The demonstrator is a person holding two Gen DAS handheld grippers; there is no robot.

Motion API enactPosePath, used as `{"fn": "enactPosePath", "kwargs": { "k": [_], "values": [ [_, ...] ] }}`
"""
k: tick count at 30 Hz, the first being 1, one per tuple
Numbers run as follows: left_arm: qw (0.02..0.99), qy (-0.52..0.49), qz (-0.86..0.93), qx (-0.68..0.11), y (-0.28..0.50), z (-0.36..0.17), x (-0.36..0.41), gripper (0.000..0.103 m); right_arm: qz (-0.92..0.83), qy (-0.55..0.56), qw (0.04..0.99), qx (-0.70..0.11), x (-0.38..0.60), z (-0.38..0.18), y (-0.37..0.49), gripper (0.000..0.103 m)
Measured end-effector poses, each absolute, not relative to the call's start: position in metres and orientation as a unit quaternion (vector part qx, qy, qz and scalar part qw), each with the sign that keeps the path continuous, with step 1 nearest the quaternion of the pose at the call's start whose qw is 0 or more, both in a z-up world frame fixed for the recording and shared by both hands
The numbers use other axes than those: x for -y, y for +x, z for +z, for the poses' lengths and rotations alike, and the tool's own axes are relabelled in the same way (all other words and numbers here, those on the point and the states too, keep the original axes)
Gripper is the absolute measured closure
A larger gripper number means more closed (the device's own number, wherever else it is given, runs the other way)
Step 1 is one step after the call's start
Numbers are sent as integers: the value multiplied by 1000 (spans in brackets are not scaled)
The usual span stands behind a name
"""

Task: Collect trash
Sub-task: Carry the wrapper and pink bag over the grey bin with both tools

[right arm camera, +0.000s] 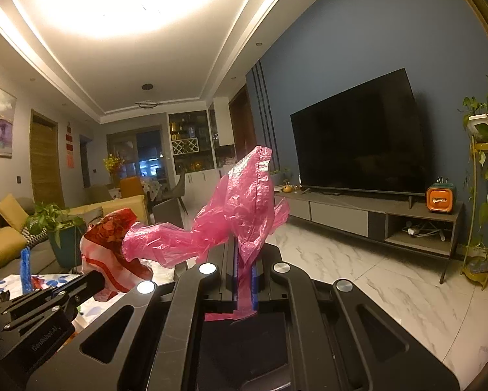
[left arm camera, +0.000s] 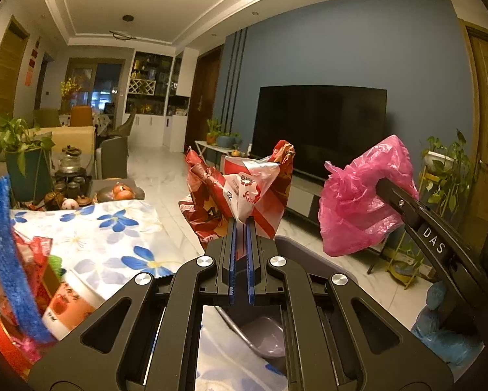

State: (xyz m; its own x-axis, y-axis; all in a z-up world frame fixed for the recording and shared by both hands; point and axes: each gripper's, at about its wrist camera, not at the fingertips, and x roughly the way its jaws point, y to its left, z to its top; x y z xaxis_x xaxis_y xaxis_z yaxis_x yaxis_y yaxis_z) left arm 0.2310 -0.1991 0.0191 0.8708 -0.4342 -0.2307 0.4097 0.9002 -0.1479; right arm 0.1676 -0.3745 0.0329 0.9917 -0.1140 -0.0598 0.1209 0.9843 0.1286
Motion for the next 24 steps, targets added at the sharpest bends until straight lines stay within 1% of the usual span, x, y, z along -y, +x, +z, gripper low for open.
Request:
{"fn": "enactPosePath", "kwargs": {
  "k": [4, 7, 17, 18, 19, 22, 24],
  "values": [
    [965, -52, -220, -136, 239, 17, 204, 99, -60, 68, 996, -27, 374, 32, 174, 96],
    [964, -53, -220, -140, 244, 13, 206, 98, -60, 71, 995, -31, 375, 42, 182, 96],
    [960, -57, -224, -157, 263, 3, 212, 98, -62, 73, 995, -38, 375, 42, 191, 96],
    [960, -57, -224, -158, 265, 2, 212, 98, -62, 74, 995, -39, 375, 43, 191, 96],
    [960, -57, -224, -158, 266, 2, 212, 98, -61, 76, 994, -39, 375, 42, 193, 91],
    [958, -57, -228, -162, 269, 0, 216, 98, -60, 75, 995, -40, 373, 42, 195, 88],
    [958, -56, -230, -165, 270, -1, 218, 98, -60, 73, 995, -41, 371, 42, 196, 84]
  ]
}}
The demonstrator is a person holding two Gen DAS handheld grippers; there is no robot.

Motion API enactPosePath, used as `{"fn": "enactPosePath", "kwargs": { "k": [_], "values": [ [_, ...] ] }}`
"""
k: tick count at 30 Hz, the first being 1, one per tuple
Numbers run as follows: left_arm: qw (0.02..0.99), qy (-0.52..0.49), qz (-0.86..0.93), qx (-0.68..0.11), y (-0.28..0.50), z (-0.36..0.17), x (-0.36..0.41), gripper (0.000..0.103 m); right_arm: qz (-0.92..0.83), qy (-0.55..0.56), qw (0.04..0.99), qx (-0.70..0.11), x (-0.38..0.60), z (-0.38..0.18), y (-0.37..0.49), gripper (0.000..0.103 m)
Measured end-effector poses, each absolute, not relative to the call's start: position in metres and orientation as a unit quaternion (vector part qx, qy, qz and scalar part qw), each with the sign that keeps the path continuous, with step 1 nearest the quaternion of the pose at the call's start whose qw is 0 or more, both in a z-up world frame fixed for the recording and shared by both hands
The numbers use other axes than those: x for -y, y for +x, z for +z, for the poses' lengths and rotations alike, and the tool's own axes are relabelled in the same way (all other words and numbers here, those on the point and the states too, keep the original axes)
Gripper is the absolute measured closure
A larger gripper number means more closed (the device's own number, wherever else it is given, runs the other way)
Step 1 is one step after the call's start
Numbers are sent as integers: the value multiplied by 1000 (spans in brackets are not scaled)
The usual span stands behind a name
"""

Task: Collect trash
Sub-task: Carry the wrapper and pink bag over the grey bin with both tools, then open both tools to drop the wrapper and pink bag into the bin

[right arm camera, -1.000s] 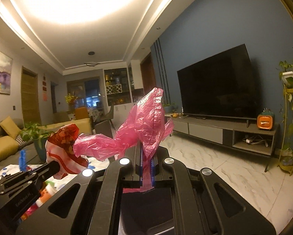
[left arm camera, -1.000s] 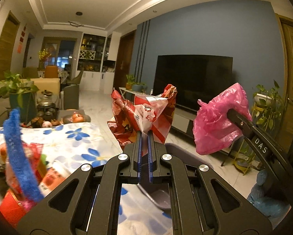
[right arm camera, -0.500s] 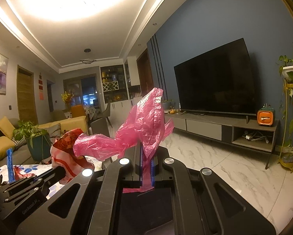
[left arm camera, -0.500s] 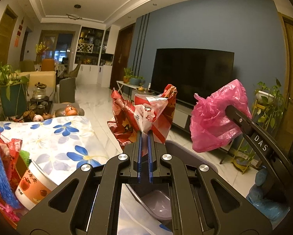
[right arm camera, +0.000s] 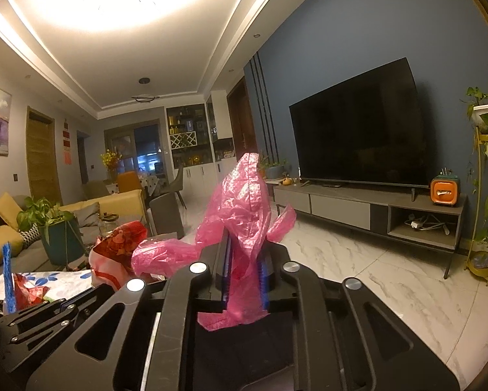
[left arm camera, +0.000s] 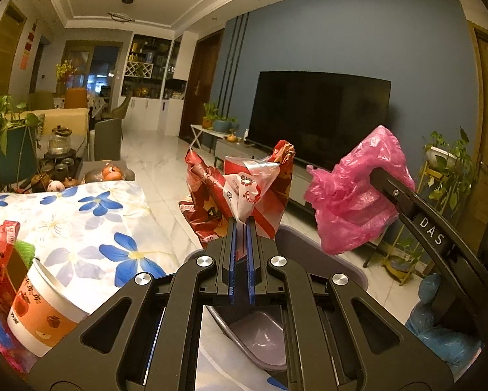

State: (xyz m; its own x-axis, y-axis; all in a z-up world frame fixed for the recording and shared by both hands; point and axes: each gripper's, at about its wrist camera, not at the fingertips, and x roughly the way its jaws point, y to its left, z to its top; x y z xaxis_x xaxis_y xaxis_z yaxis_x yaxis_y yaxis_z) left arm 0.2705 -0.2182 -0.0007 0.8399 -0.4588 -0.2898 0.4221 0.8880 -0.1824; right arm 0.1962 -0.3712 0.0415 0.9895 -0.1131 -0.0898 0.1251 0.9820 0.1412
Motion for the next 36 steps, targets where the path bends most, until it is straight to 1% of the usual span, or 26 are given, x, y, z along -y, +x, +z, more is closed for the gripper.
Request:
{"fn": "enactPosePath", "kwargs": {
  "k": [1, 3, 5, 6, 8, 12, 15, 16, 18, 20, 21, 22, 23, 24, 28, 29, 32, 36],
  "values": [
    [957, -56, -231, -167, 272, -2, 219, 98, -58, 73, 995, -41, 371, 41, 197, 80],
    [955, -57, -235, -171, 275, -3, 221, 98, -55, 73, 995, -42, 371, 41, 198, 76],
    [953, -60, -239, -177, 278, -7, 223, 98, -55, 73, 995, -44, 372, 41, 199, 68],
    [952, -61, -241, -181, 279, -8, 225, 98, -57, 74, 995, -43, 373, 40, 199, 66],
    [950, -59, -243, -186, 281, -11, 228, 98, -56, 78, 994, -42, 374, 40, 198, 57],
    [948, -51, -247, -193, 284, -17, 234, 97, -62, 84, 994, -39, 375, 40, 193, 56],
    [946, -50, -251, -198, 285, -20, 238, 97, -64, 92, 993, -39, 375, 39, 187, 51],
    [945, -47, -253, -201, 285, -21, 240, 95, -64, 93, 993, -39, 375, 39, 185, 49],
    [944, -39, -255, -207, 285, -24, 242, 86, -64, 93, 993, -40, 374, 38, 180, 47],
    [943, -39, -256, -209, 284, -26, 242, 66, -62, 95, 993, -40, 373, 37, 175, 44],
    [942, -42, -259, -210, 284, -27, 241, 63, -62, 96, 993, -40, 373, 37, 173, 43],
    [941, -45, -260, -211, 283, -27, 240, 56, -61, 96, 993, -41, 372, 37, 170, 43],
    [941, -47, -258, -212, 282, -27, 238, 52, -61, 96, 993, -42, 371, 37, 169, 43],
    [942, -49, -256, -212, 281, -27, 235, 50, -59, 95, 993, -42, 370, 37, 166, 42],
    [950, -51, -231, -205, 272, -27, 221, 33, -56, 90, 993, -43, 366, 38, 159, 39],
    [953, -50, -222, -203, 269, -26, 217, 28, -55, 89, 994, -42, 363, 38, 156, 37],
    [960, -51, -195, -194, 258, -24, 204, 19, -51, 84, 994, -42, 357, 37, 150, 32],
    [969, -51, -158, -182, 239, -20, 184, 14, -49, 77, 995, -35, 347, 37, 139, 26]
  ]
}}
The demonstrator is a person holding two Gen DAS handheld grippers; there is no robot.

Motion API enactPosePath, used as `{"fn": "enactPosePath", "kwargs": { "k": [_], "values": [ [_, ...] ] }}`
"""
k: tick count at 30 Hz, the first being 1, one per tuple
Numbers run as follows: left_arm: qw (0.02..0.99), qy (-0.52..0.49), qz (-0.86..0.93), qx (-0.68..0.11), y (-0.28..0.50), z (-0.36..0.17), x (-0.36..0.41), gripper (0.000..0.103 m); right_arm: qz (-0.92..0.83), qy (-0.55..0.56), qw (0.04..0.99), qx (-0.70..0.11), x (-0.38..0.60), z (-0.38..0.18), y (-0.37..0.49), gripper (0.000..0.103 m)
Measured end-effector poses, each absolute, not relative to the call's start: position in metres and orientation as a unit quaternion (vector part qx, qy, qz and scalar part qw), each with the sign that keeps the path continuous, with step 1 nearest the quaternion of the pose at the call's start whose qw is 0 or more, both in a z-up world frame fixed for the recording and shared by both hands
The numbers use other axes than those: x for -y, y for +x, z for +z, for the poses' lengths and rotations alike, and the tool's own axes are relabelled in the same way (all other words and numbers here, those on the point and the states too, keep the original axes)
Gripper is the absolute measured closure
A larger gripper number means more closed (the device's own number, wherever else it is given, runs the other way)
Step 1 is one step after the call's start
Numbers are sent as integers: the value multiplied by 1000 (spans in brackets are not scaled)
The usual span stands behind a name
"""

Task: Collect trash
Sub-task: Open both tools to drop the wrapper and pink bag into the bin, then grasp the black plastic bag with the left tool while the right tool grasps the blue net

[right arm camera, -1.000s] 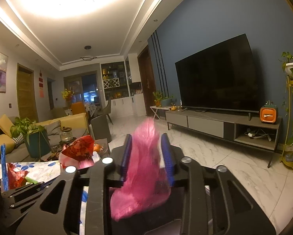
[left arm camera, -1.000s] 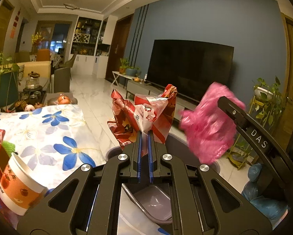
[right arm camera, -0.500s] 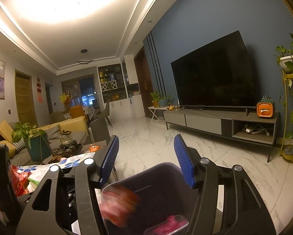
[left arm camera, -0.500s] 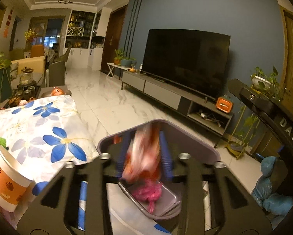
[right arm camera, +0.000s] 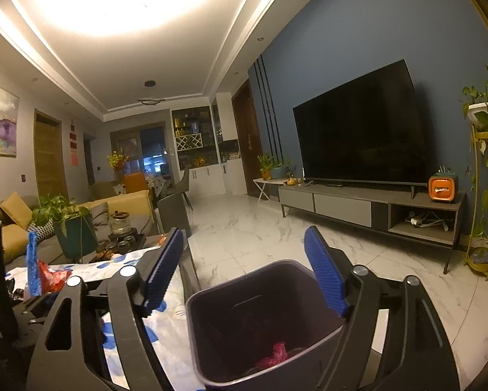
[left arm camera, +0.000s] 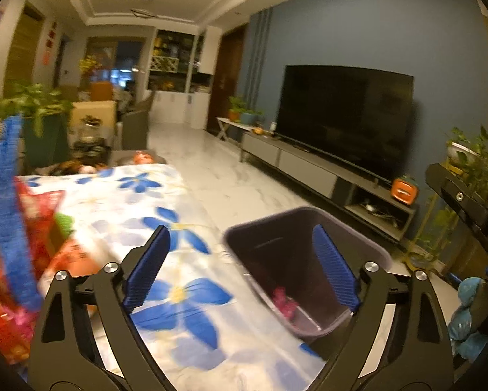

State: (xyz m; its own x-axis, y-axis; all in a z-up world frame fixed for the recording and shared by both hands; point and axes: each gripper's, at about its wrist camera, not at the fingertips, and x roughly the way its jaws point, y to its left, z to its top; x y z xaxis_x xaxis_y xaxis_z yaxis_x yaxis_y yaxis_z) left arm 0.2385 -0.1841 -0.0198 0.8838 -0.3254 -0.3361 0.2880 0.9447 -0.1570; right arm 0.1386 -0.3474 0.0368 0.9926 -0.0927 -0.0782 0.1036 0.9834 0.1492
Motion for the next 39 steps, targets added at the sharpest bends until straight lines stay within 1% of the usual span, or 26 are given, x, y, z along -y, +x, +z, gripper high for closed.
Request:
{"fn": "enactPosePath", "kwargs": {
  "k": [3, 13, 27, 39],
  "values": [
    [975, -49, -129, -173, 220, -17, 165, 12, -44, 77, 996, -34, 340, 36, 131, 23],
    [989, -42, -38, -138, 165, -11, 100, 9, -8, 74, 997, -37, 312, 35, 110, 23],
    [985, -78, 39, -152, 128, -19, 18, 9, 50, 62, 995, -57, 247, 27, 101, 23],
    [979, -94, 85, -157, 112, -26, -43, 9, 108, 34, 989, -98, 174, 7, 126, 23]
  ]
}}
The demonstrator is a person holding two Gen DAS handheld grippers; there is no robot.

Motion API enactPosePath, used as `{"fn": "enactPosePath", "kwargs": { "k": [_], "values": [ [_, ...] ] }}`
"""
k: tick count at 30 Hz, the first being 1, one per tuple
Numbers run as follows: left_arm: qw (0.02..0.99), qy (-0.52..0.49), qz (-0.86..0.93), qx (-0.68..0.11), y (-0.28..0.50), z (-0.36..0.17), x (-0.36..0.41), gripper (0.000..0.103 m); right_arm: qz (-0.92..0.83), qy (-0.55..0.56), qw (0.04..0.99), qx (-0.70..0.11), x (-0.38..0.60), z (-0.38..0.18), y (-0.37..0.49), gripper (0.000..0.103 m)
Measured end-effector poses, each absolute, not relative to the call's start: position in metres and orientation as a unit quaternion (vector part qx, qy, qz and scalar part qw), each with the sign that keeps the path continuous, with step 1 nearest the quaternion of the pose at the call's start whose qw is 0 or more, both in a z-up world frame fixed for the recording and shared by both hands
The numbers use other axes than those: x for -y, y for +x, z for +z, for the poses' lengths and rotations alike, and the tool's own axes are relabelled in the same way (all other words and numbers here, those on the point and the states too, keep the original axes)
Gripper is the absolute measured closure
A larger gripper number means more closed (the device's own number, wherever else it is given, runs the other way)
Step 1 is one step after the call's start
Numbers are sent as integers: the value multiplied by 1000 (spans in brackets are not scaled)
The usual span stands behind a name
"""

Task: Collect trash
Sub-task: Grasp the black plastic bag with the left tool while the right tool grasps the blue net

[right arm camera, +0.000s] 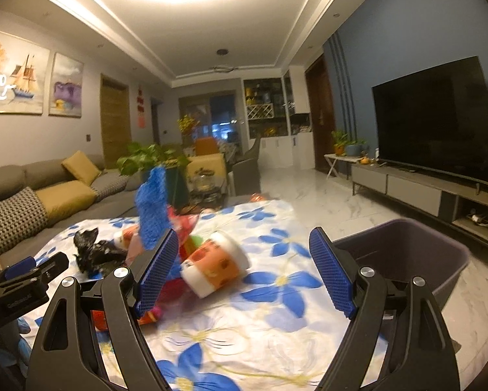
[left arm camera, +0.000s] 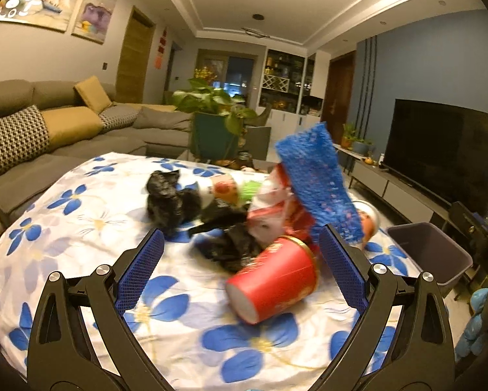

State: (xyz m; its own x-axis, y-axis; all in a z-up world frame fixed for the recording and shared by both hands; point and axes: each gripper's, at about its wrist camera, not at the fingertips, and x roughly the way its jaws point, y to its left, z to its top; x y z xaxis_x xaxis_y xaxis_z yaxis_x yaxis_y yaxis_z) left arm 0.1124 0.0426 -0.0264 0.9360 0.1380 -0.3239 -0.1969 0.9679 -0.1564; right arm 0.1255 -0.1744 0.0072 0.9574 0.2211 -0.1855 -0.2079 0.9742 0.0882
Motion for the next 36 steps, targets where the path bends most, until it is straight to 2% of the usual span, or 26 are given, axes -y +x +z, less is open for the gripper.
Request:
{"fn": "enactPosePath", "kwargs": {
  "k": [10, 15, 21, 27, 29, 32, 36],
  "values": [
    [974, -108, 109, -168, 111, -38, -76, 9, 146, 17, 982, -118, 130, -2, 155, 23],
    [972, -114, 119, -170, 116, -41, -88, 9, 159, 12, 979, -127, 114, -5, 175, 28],
    [971, -110, 120, -174, 125, -43, -93, 9, 171, 9, 973, -153, 98, -16, 205, 42],
    [972, -109, 110, -178, 147, -44, -98, 9, 193, -4, 966, -170, 82, -24, 218, 73],
    [973, -97, 107, -178, 154, -45, -98, 9, 199, -11, 965, -170, 79, -26, 218, 88],
    [973, -88, 116, -178, 162, -45, -103, 9, 207, -11, 964, -165, 78, -25, 217, 96],
    [970, -107, 127, -175, 170, -44, -120, 9, 212, -7, 966, -150, 80, -21, 209, 98]
  ]
}}
